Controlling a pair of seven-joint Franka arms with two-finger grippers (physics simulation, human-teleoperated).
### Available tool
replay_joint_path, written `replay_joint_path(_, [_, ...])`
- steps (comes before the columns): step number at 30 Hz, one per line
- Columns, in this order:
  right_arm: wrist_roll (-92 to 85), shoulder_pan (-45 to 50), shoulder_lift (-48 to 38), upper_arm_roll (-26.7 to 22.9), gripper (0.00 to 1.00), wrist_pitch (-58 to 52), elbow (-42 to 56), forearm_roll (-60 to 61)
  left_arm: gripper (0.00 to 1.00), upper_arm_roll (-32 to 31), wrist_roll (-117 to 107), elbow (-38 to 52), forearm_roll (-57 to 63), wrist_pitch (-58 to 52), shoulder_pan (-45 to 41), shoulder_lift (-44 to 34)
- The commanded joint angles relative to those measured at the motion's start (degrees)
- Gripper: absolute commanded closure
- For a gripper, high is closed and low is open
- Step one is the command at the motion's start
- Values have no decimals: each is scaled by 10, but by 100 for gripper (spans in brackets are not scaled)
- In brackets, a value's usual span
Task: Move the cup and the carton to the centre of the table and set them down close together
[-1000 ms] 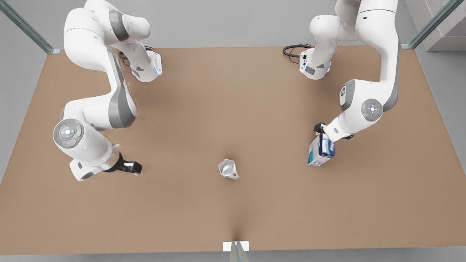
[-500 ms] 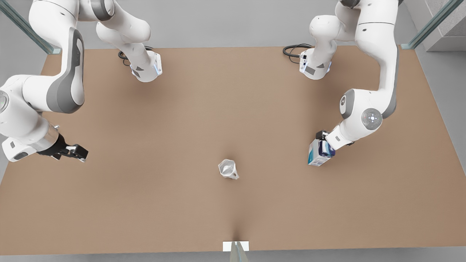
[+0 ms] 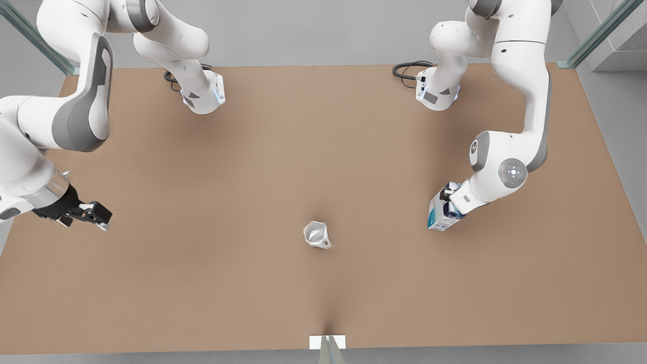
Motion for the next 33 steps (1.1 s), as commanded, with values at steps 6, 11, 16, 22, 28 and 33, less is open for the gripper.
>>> replay_joint_path(6, [4, 7, 0, 2, 0, -6, -2, 1, 39, -2, 0, 17, -2, -20, 0, 1])
replay_joint_path(11, [4, 7, 8, 2, 0, -3, -3, 1, 38, -36, -195, 134, -8, -156, -106, -4])
replay_joint_path(16, [4, 7, 9, 2, 0, -1, -2, 1, 38, -126, -455, 276, -37, -154, -199, 82])
replay_joint_path(22, [4, 7, 9, 2, 0, 0, -1, 1, 37, -133, -542, 379, -10, -135, -268, 199])
replay_joint_path(28, [4, 7, 9, 2, 0, 1, -1, 1, 0, -133, -542, 379, 2, -123, -269, 214])
replay_joint_path(33, [4, 7, 10, 2, 0, 2, -1, 1, 0, -133, -542, 379, 6, -124, -269, 213])
